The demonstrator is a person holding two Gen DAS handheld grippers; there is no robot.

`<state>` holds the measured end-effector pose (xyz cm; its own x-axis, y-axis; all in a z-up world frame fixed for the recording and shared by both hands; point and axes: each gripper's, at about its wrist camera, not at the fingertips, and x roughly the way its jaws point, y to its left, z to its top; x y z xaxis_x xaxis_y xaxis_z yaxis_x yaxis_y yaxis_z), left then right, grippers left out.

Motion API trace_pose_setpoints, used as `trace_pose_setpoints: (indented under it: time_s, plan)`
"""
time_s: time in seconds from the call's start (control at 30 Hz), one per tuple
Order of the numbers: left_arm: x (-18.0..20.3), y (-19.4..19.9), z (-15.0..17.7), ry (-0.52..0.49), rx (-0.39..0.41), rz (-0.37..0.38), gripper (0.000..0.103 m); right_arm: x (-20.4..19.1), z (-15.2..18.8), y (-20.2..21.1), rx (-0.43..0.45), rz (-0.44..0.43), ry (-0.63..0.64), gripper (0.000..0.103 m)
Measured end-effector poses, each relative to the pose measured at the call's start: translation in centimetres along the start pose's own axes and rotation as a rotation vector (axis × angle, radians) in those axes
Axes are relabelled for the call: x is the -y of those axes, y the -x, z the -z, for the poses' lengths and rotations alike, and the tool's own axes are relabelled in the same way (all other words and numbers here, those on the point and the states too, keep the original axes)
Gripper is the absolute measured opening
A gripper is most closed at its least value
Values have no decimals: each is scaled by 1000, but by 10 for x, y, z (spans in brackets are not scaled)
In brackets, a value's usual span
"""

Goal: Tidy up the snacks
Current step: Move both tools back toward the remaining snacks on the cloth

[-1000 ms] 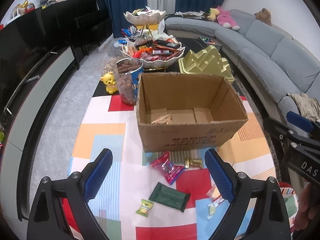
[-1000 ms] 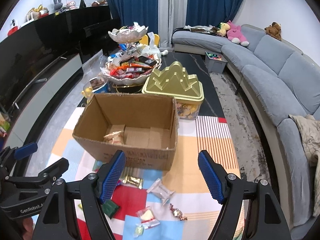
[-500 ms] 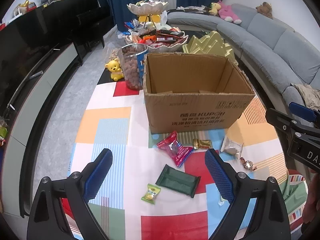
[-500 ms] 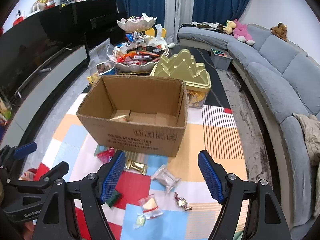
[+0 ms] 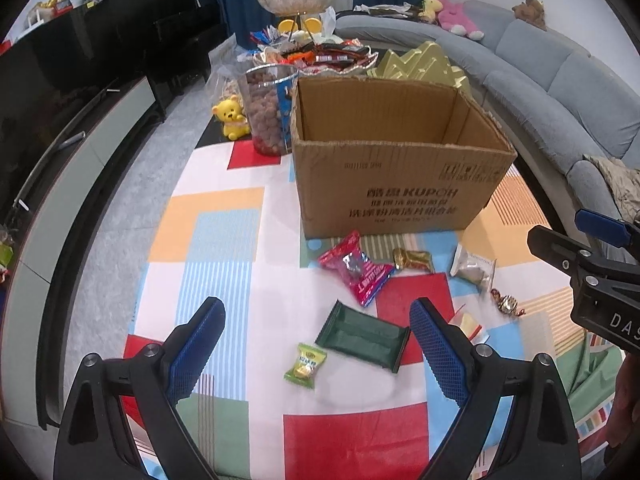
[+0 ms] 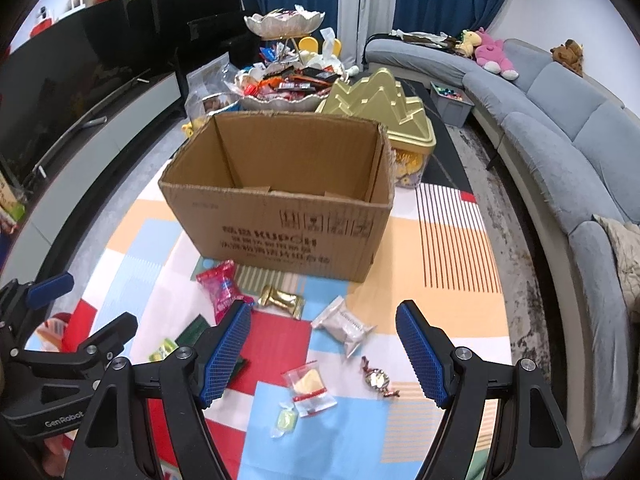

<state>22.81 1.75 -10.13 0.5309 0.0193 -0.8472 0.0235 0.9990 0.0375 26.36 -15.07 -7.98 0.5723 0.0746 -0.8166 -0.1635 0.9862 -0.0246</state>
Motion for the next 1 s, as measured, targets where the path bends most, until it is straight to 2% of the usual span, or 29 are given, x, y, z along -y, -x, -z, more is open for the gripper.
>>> trace_pose_setpoints:
  time_s: [0.67, 1.0]
  plan:
    - [-9, -21, 48, -22, 33, -20, 94, -22, 45, -21, 7, 14, 48, 75]
    - [-11, -35, 64, -42, 81, -38, 94, -26, 69, -39, 22, 34, 67, 75]
